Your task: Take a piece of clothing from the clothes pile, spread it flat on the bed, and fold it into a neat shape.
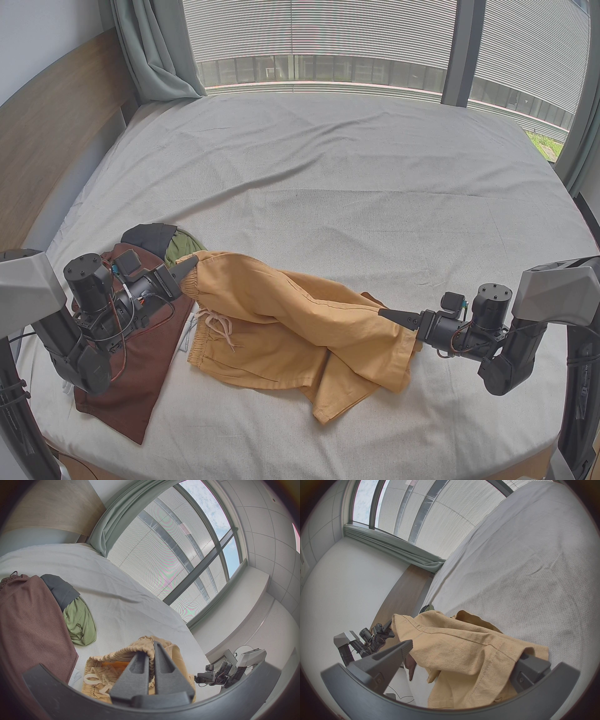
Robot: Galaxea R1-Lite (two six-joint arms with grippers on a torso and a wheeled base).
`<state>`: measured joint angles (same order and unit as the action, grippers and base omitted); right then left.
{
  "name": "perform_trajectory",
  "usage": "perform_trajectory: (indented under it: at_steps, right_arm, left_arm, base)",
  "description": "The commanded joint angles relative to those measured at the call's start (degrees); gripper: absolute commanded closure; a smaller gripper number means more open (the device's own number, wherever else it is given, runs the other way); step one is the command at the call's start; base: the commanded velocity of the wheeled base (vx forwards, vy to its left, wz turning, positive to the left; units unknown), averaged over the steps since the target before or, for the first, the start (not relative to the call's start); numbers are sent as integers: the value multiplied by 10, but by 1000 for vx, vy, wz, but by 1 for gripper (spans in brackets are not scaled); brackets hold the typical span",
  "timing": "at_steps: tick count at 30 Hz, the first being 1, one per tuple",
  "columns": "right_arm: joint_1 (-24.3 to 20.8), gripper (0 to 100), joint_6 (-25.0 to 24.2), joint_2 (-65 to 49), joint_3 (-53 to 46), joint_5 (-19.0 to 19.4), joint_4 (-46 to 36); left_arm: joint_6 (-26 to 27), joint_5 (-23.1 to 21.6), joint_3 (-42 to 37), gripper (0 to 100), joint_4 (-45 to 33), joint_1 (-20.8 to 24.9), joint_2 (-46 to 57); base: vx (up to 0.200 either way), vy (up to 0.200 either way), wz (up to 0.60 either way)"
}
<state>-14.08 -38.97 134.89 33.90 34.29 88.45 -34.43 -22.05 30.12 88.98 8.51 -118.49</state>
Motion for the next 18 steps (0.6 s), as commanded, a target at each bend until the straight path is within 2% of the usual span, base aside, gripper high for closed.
perform_trajectory:
  at_steps: [1,8,18]
  right_arm:
    - [-1,100,-1,10,7,-9,1]
    - [2,100,0,0,4,-18,1]
    - [-11,100,-2,-153,-54,-13,-1]
  left_arm:
    - [0,0,1,100,1,-1,0]
    - [0,0,2,100,1,-1,-1]
    - [-1,-2,4,100,1,4,34]
  base:
    - [0,0,0]
    - [0,0,0]
    - [0,0,0]
